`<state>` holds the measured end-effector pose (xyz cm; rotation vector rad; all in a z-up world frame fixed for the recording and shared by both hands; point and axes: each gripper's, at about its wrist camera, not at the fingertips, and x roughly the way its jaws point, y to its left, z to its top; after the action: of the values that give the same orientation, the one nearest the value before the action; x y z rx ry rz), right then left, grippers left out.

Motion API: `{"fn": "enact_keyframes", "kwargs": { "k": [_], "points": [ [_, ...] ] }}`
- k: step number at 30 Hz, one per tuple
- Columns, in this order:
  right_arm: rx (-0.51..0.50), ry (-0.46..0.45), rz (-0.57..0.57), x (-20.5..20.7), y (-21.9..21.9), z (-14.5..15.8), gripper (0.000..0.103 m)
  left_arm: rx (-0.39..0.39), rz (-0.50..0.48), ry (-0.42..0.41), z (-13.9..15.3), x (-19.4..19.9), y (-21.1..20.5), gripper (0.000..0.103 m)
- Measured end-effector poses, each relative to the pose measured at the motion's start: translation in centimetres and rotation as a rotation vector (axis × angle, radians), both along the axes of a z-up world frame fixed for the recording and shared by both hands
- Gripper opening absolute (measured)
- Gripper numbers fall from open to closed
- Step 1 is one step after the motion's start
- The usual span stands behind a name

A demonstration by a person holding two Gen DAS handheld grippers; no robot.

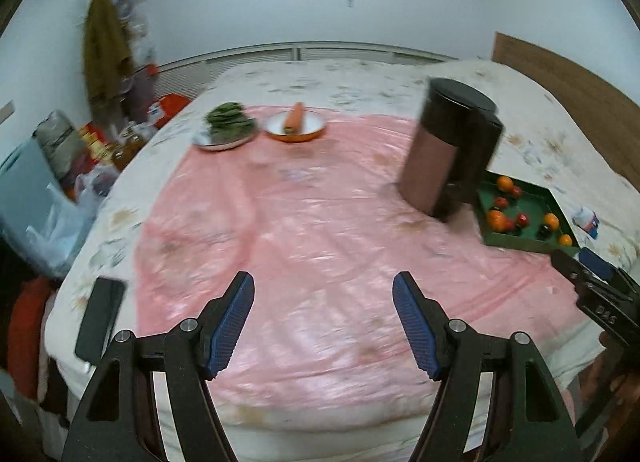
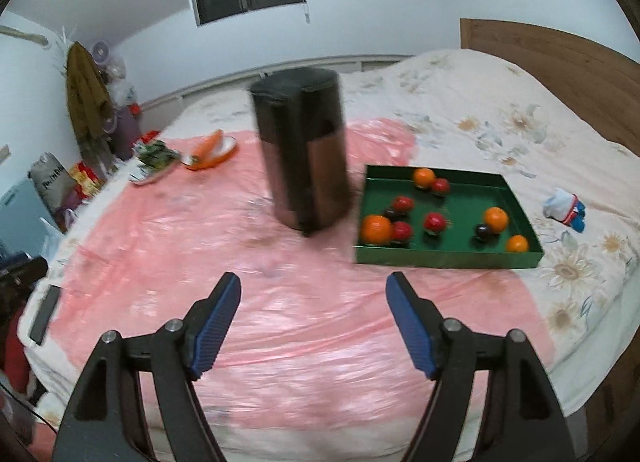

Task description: Organize fruits

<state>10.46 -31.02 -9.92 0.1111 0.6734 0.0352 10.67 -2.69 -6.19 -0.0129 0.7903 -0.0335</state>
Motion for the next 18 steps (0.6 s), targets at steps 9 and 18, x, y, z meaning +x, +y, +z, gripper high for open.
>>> {"fn": "enact_keyframes", "kwargs": {
  "k": [9,18],
  "points": [
    [-0.133,-0.108,-0.007,-2.4,4.9,1.7,0.103,-0.065,0.052,-0.045,-0.5,-2.7,5.7,0.093],
    [-0.136,-0.122,0.003,-2.6,6.3,2.3,0.103,-0.073,0.070,-0.059,-0.3,-2.7,6.5,0.094]
  ]
}}
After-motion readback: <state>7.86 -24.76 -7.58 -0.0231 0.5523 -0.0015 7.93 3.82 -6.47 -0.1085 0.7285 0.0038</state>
